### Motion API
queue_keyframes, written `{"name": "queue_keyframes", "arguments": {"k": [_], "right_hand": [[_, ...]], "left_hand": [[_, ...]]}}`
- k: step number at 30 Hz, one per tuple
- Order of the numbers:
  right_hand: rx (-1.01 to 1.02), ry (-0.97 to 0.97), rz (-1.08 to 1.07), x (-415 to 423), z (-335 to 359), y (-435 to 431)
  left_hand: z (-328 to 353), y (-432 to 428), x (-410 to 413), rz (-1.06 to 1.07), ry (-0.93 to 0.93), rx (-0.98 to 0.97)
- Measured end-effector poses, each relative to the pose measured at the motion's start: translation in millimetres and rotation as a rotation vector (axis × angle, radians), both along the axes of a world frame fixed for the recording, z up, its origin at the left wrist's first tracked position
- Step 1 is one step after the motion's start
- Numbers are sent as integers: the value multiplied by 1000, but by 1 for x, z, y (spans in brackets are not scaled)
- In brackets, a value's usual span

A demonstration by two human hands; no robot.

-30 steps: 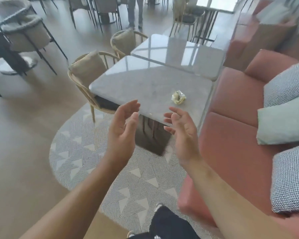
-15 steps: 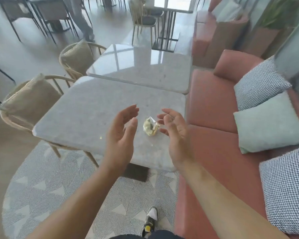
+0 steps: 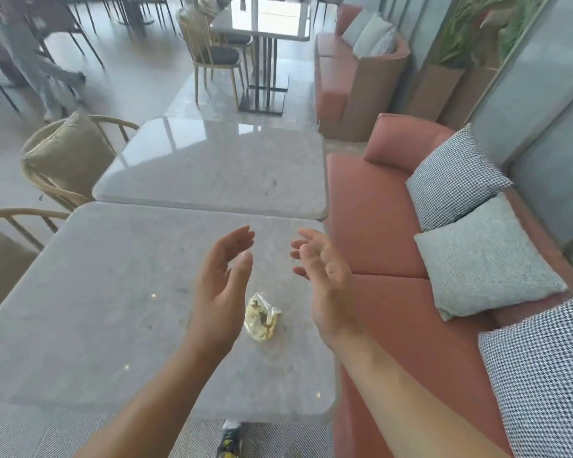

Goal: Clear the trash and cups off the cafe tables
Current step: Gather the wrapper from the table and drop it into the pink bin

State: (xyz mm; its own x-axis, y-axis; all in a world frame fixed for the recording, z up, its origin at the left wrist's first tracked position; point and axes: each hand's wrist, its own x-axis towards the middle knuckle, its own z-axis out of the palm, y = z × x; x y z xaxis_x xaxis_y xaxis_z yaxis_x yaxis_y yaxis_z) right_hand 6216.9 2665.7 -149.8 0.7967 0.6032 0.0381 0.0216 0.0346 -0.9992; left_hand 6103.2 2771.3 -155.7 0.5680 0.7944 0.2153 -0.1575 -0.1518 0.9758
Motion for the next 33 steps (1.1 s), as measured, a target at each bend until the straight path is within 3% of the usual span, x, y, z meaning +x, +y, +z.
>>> {"name": "queue_keyframes", "arguments": {"k": [9,17,24,29,33], "right_hand": [[-21,19,-125,36,-5,78],[-125,54,-192,54,-55,115],[-650,84,-39,45,-157,111],[-1090,-115,239,19,-221,115],[-1218,-297,368,2,-250,112]], "left_hand": [[-12,91,48,-127,19,-17],[-39,138,67,-184,76,-67],[-83,146,58,-197,186,-118],[-106,141,52,-206,251,-150],[-118,135,50,-224,286,-163]]}}
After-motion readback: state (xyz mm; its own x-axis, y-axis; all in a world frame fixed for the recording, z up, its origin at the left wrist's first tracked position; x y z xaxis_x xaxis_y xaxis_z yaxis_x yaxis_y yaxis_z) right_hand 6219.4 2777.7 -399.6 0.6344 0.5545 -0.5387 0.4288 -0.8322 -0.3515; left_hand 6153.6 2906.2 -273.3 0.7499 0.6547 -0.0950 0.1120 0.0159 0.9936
